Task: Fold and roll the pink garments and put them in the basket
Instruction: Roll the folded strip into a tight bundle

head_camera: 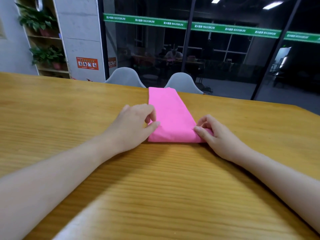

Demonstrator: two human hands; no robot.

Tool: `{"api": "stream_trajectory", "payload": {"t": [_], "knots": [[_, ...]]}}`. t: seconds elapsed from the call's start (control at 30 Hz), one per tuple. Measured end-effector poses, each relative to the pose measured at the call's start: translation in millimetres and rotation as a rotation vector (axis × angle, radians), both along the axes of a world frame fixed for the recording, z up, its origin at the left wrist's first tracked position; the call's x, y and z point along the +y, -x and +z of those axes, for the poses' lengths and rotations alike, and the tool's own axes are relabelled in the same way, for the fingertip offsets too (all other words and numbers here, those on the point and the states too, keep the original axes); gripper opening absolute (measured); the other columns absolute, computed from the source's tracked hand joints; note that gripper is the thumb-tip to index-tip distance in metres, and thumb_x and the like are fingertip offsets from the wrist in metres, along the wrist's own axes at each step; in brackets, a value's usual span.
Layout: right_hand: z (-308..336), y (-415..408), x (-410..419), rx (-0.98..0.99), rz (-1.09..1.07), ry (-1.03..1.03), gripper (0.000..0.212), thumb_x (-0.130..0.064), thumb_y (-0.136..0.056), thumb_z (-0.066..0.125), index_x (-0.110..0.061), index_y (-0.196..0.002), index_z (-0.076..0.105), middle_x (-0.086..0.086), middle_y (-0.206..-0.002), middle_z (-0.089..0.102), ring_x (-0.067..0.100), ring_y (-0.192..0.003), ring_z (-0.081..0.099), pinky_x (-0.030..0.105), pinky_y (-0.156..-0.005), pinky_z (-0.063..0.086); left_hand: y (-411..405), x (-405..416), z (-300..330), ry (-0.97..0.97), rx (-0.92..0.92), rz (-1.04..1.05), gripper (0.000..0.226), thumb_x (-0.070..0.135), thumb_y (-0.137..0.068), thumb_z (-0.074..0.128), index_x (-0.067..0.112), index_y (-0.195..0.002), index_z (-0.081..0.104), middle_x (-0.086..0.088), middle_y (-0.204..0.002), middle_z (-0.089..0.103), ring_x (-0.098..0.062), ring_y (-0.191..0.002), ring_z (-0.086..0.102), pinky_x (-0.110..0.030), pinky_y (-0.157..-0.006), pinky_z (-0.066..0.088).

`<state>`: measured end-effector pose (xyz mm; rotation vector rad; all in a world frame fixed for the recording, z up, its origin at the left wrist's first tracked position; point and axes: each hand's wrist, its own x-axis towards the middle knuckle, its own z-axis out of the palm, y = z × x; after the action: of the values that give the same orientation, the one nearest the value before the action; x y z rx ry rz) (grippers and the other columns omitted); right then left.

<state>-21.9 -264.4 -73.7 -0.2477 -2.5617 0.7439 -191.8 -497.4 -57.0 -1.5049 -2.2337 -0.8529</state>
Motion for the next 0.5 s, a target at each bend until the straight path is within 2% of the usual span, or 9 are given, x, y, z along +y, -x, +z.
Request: {"api": "stream_trajectory", "payload": {"t": [0.1, 0.17, 0.27, 0.33, 0.4, 0.5], "knots": [[-4.4, -1.6, 0.3, 0.070, -0.008, 0.006, 0.010, -0.041, -0.100, 0.060, -0.034, -0.096, 0.054, -0.004, -0.082, 0.064, 0.013, -0.075, 0.058, 0.029, -0.073, 0.046, 3.4, -7.3, 3.0, -0.015, 0.105, -0.019, 0.022, 0.040, -0.092, 0.069, 0.030, -0.076, 0.057, 0.019, -0.073, 0.058, -0.002, -0.078, 0.052, -0.030, -0.086, 0.031], [-4.2, -2.4, -1.7, 0.097, -0.027, 0.003, 0.014, -0.038, -0.099, 0.063, -0.031, -0.089, 0.056, -0.007, -0.080, 0.064, 0.009, -0.073, 0.057, 0.026, -0.069, 0.045, 3.9, -10.8, 6.0, 0.016, 0.169, -0.016, 0.023, 0.043, -0.090, 0.070, 0.029, -0.074, 0.062, 0.021, -0.073, 0.059, -0.001, -0.079, 0.051, -0.028, -0.086, 0.031], [-3.4, -1.6, -2.6, 0.132, -0.062, -0.111, 0.015, -0.034, -0.099, 0.063, -0.026, -0.087, 0.061, -0.012, -0.088, 0.065, 0.004, -0.084, 0.058, 0.024, -0.073, 0.041, -3.9, -10.8, 12.5, 0.083, 0.094, 0.036, 0.031, 0.055, -0.084, 0.070, 0.026, -0.073, 0.067, 0.016, -0.074, 0.062, -0.002, -0.076, 0.053, -0.022, -0.076, 0.037], [-3.1, -1.2, 2.1, 0.110, -0.047, -0.168, 0.014, -0.037, -0.099, 0.060, -0.025, -0.097, 0.066, -0.013, -0.102, 0.067, 0.004, -0.098, 0.058, 0.026, -0.085, 0.044, -6.9, -8.1, 14.7, 0.165, 0.060, 0.098, 0.037, 0.062, -0.078, 0.072, 0.025, -0.077, 0.068, 0.013, -0.074, 0.062, -0.003, -0.072, 0.054, -0.028, -0.069, 0.046], [-1.5, -4.4, 8.0, 0.034, -0.018, -0.181, 0.028, -0.049, -0.096, 0.057, -0.028, -0.111, 0.067, -0.016, -0.114, 0.066, 0.002, -0.106, 0.057, 0.025, -0.092, 0.045, -5.1, -7.2, 15.0, 0.244, 0.037, 0.135, 0.045, 0.070, -0.072, 0.073, 0.027, -0.083, 0.069, 0.012, -0.079, 0.066, -0.005, -0.072, 0.057, -0.035, -0.071, 0.053], [-1.2, -7.4, 13.3, -0.057, 0.000, -0.235, 0.043, -0.058, -0.091, 0.059, -0.034, -0.126, 0.064, -0.023, -0.122, 0.061, -0.003, -0.111, 0.053, 0.012, -0.086, 0.042, 2.2, -10.2, 13.6, 0.302, -0.020, 0.117, 0.051, 0.073, -0.068, 0.074, 0.028, -0.093, 0.071, 0.013, -0.087, 0.069, -0.008, -0.075, 0.060, -0.040, -0.073, 0.056]]}}
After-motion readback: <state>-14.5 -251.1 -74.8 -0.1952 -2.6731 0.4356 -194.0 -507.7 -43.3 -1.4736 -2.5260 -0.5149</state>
